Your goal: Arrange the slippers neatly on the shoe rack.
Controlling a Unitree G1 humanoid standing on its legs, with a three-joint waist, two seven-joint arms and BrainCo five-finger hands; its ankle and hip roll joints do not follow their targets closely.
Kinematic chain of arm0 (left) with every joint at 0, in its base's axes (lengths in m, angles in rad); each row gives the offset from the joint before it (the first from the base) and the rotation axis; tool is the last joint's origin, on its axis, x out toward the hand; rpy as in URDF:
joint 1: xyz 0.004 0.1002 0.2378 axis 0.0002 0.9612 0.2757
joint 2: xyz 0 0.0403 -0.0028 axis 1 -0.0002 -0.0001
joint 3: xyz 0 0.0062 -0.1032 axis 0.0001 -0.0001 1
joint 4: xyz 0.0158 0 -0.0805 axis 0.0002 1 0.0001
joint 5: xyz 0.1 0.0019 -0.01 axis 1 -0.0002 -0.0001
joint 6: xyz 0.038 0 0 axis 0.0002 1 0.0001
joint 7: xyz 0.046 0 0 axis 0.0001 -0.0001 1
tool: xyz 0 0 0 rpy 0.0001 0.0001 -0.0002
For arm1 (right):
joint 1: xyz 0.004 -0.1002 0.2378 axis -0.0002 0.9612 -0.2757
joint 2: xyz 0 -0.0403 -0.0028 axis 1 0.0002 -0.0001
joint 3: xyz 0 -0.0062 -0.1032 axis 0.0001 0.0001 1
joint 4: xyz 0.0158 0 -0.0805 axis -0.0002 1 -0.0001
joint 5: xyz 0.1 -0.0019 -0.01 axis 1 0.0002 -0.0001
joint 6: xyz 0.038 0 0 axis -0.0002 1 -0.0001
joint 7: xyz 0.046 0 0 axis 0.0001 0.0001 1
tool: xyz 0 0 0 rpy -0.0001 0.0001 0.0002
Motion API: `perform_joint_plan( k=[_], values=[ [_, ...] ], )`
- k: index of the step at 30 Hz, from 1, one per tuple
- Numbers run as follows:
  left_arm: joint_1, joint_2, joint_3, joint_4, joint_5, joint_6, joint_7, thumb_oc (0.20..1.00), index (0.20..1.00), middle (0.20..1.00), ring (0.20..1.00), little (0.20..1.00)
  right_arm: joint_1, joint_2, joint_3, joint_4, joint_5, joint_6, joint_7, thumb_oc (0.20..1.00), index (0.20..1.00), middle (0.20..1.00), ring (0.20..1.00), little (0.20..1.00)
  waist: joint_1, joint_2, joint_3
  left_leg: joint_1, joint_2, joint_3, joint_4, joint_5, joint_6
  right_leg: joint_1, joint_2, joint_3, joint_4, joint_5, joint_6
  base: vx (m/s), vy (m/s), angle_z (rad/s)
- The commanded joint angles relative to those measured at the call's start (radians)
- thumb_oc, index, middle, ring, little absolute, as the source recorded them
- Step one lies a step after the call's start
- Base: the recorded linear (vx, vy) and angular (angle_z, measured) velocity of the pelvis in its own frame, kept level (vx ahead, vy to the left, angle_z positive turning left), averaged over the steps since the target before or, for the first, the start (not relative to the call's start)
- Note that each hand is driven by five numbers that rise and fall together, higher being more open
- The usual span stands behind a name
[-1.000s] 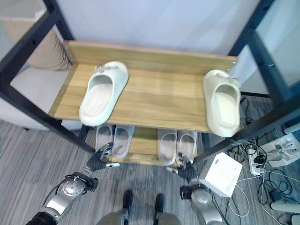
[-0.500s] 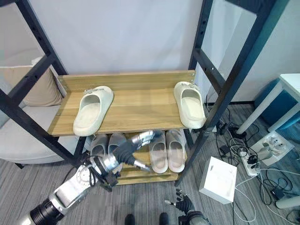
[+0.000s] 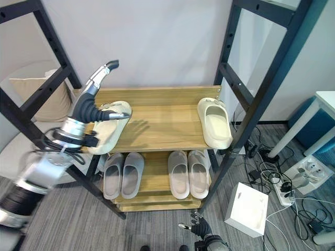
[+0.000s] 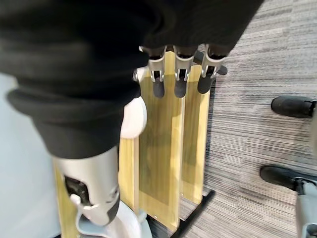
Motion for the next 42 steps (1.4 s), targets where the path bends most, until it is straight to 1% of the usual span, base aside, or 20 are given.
perform_joint_plan(
  k=[1, 2, 3, 4, 5, 7, 8, 9, 12, 14, 17, 21, 22, 23, 28, 34, 37, 38, 39, 42],
  values=[
    [-0.161, 0.066, -0.014, 0.091, 0.183, 0.035, 0.101, 1.0, 1.0, 1.0, 1.0, 1.0, -0.031, 0.003, 0.015, -0.051, 0.037, -0.064, 0.014, 1.0, 1.0, 1.0, 1.0, 1.0, 0.007, -0.023, 0.032, 0.092, -0.019, 0.031, 0.001, -0.207, -0.004, 0.077, -0.007, -0.02, 0.002, -0.187, 0.063, 0.0, 0.0, 0.0],
    [-0.188, 0.119, -0.048, 0.156, 0.256, 0.069, 0.108, 1.0, 1.0, 1.0, 1.0, 1.0, -0.026, -0.011, 0.023, -0.061, 0.041, -0.071, 0.017, 1.0, 1.0, 1.0, 1.0, 1.0, 0.001, -0.019, 0.031, 0.093, -0.018, 0.032, 0.001, -0.207, -0.004, 0.075, -0.007, -0.018, 0.002, -0.185, 0.065, 0.0, 0.0, 0.0],
    [-0.188, 0.119, -0.048, 0.156, 0.256, 0.069, 0.108, 1.0, 1.0, 1.0, 1.0, 1.0, -0.026, -0.011, 0.023, -0.061, 0.041, -0.071, 0.017, 1.0, 1.0, 1.0, 1.0, 1.0, 0.001, -0.019, 0.031, 0.093, -0.018, 0.032, 0.001, -0.207, -0.004, 0.075, -0.007, -0.018, 0.002, -0.185, 0.065, 0.0, 0.0, 0.0],
    [-0.206, 0.143, -0.073, 0.187, 0.286, 0.079, 0.11, 1.0, 1.0, 1.0, 1.0, 1.0, -0.024, -0.014, 0.024, -0.063, 0.043, -0.073, 0.02, 1.0, 1.0, 1.0, 1.0, 1.0, 0.001, -0.02, 0.031, 0.092, -0.018, 0.034, 0.001, -0.207, -0.004, 0.072, -0.007, -0.018, 0.002, -0.184, 0.066, 0.0, 0.0, 0.0],
    [-0.218, 0.182, -0.101, 0.224, 0.345, 0.104, 0.103, 1.0, 1.0, 1.0, 1.0, 1.0, -0.021, -0.025, 0.029, -0.078, 0.039, -0.075, 0.02, 1.0, 1.0, 1.0, 1.0, 1.0, -0.004, -0.017, 0.031, 0.091, -0.018, 0.037, 0.001, -0.208, -0.003, 0.068, -0.007, -0.015, 0.002, -0.181, 0.069, 0.01, 0.032, 0.0],
    [-0.227, 0.196, -0.119, 0.241, 0.366, 0.108, 0.099, 1.0, 1.0, 1.0, 1.0, 1.0, -0.018, -0.029, 0.033, -0.087, 0.036, -0.076, 0.022, 1.0, 1.0, 1.0, 1.0, 1.0, -0.005, -0.018, 0.031, 0.089, -0.018, 0.04, 0.001, -0.209, -0.003, 0.066, -0.007, -0.011, 0.002, -0.179, 0.07, 0.01, 0.009, -0.05],
    [-0.237, 0.204, -0.137, 0.266, 0.39, 0.121, 0.098, 1.0, 1.0, 1.0, 1.0, 1.0, -0.016, -0.034, 0.033, -0.093, 0.035, -0.078, 0.024, 1.0, 1.0, 1.0, 1.0, 1.0, -0.007, -0.019, 0.03, 0.088, -0.017, 0.041, 0.001, -0.209, -0.003, 0.063, -0.006, -0.009, 0.002, -0.178, 0.07, 0.01, 0.021, -0.13],
    [-0.272, 0.205, -0.182, 0.321, 0.428, 0.14, 0.095, 1.0, 1.0, 1.0, 1.0, 1.0, -0.013, -0.042, 0.038, -0.108, 0.035, -0.08, 0.024, 1.0, 1.0, 1.0, 1.0, 1.0, -0.011, -0.02, 0.032, 0.085, -0.016, 0.046, 0.001, -0.21, -0.002, 0.059, -0.006, -0.006, 0.002, -0.176, 0.072, 0.01, 0.021, -0.16],
    [-0.301, 0.2, -0.221, 0.375, 0.449, 0.158, 0.085, 1.0, 1.0, 1.0, 1.0, 1.0, -0.014, -0.046, 0.039, -0.118, 0.036, -0.081, 0.022, 1.0, 1.0, 1.0, 1.0, 1.0, -0.016, -0.022, 0.032, 0.082, -0.015, 0.052, 0.001, -0.211, 0.0, 0.052, -0.005, 0.001, 0.002, -0.173, 0.074, 0.01, 0.02, -0.12],
    [-0.322, 0.172, -0.244, 0.453, 0.454, 0.186, 0.088, 1.0, 1.0, 1.0, 1.0, 1.0, -0.016, -0.048, 0.039, -0.131, 0.041, -0.086, 0.015, 1.0, 1.0, 1.0, 1.0, 1.0, -0.025, -0.026, 0.035, 0.074, -0.014, 0.061, 0.001, -0.211, 0.002, 0.04, -0.004, 0.009, 0.002, -0.169, 0.076, 0.01, 0.018, -0.15],
    [-0.333, 0.12, -0.24, 0.549, 0.453, 0.232, 0.102, 1.0, 1.0, 1.0, 1.0, 1.0, -0.01, -0.045, 0.037, -0.148, 0.035, -0.087, 0.004, 1.0, 1.0, 1.0, 1.0, 1.0, -0.038, -0.03, 0.035, 0.065, -0.013, 0.077, 0.001, -0.211, 0.005, 0.024, -0.001, 0.026, 0.002, -0.167, 0.077, 0.03, 0.022, -0.18],
    [-0.359, 0.101, -0.249, 0.594, 0.449, 0.252, 0.105, 1.0, 1.0, 1.0, 1.0, 1.0, -0.001, -0.046, 0.032, -0.152, 0.032, -0.085, -0.003, 1.0, 1.0, 1.0, 1.0, 1.0, -0.045, -0.032, 0.035, 0.059, -0.011, 0.086, 0.001, -0.212, 0.006, 0.013, -0.001, 0.035, 0.002, -0.164, 0.079, 0.02, 0.011, -0.06],
    [-0.381, 0.092, -0.261, 0.632, 0.445, 0.266, 0.102, 0.539, 0.539, 0.539, 0.539, 0.539, 0.005, -0.046, 0.027, -0.163, 0.037, -0.085, -0.005, 1.0, 1.0, 1.0, 1.0, 1.0, -0.052, -0.034, 0.035, 0.055, -0.011, 0.089, 0.001, -0.212, 0.007, 0.007, 0.0, 0.04, 0.002, -0.163, 0.079, 0.02, 0.009, -0.13],
    [-0.41, 0.09, -0.275, 0.666, 0.433, 0.274, 0.104, 0.2, 0.2, 0.2, 0.2, 0.2, 0.005, -0.047, 0.022, -0.158, 0.038, -0.086, -0.009, 1.0, 1.0, 1.0, 1.0, 1.0, -0.056, -0.034, 0.037, 0.051, -0.011, 0.091, 0.001, -0.213, 0.008, 0.001, 0.0, 0.044, 0.002, -0.162, 0.08, 0.02, 0.006, -0.17],
    [-0.453, 0.084, -0.296, 0.715, 0.399, 0.276, 0.106, 0.2, 0.2, 0.2, 0.2, 0.2, 0.005, -0.049, 0.022, -0.162, 0.039, -0.085, -0.013, 1.0, 1.0, 1.0, 1.0, 1.0, -0.062, -0.034, 0.038, 0.047, -0.01, 0.095, 0.001, -0.212, 0.009, -0.006, 0.001, 0.049, 0.002, -0.16, 0.081, 0.01, 0.002, -0.07],
    [-0.469, 0.066, -0.309, 0.707, 0.378, 0.268, 0.106, 0.2, 0.2, 0.2, 0.2, 0.2, 0.008, -0.047, 0.024, -0.154, 0.033, -0.082, -0.017, 1.0, 1.0, 1.0, 1.0, 1.0, -0.065, -0.032, 0.041, 0.049, -0.011, 0.098, 0.001, -0.213, 0.009, -0.006, 0.001, 0.052, 0.002, -0.162, 0.08, 0.0, 0.0, 0.0],
    [-0.463, 0.044, -0.303, 0.652, 0.371, 0.257, 0.103, 0.2, 0.2, 0.2, 0.2, 0.2, 0.003, -0.041, 0.023, -0.147, 0.029, -0.08, -0.022, 1.0, 1.0, 1.0, 1.0, 1.0, -0.064, -0.031, 0.043, 0.054, -0.011, 0.095, 0.001, -0.215, 0.01, 0.0, 0.001, 0.05, 0.002, -0.165, 0.079, 0.0, -0.01, 0.02],
    [-0.448, 0.015, -0.286, 0.58, 0.364, 0.243, 0.104, 0.2, 0.2, 0.2, 0.2, 0.2, 0.004, -0.034, 0.02, -0.144, 0.03, -0.077, -0.025, 1.0, 1.0, 1.0, 1.0, 1.0, -0.064, -0.03, 0.043, 0.061, -0.011, 0.091, 0.001, -0.217, 0.009, 0.008, 0.001, 0.047, 0.002, -0.169, 0.077, 0.0, -0.023, 0.06],
    [-0.446, 0.015, -0.284, 0.578, 0.365, 0.244, 0.103, 0.2, 0.2, 0.2, 0.2, 0.2, 0.005, -0.035, 0.02, -0.144, 0.03, -0.076, -0.025, 1.0, 1.0, 1.0, 1.0, 1.0, -0.064, -0.029, 0.044, 0.061, -0.011, 0.091, 0.001, -0.217, 0.009, 0.009, 0.001, 0.047, 0.002, -0.169, 0.077, -0.01, -0.042, 0.04],
    [-0.435, -0.016, -0.267, 0.493, 0.367, 0.237, 0.097, 0.2, 0.2, 0.2, 0.2, 0.2, 0.006, -0.03, 0.013, -0.146, 0.027, -0.069, -0.028, 1.0, 1.0, 1.0, 1.0, 1.0, -0.064, -0.027, 0.045, 0.065, -0.011, 0.088, 0.001, -0.218, 0.009, 0.015, 0.001, 0.046, 0.002, -0.172, 0.074, 0.0, 0.0, 0.0]
  ],
)
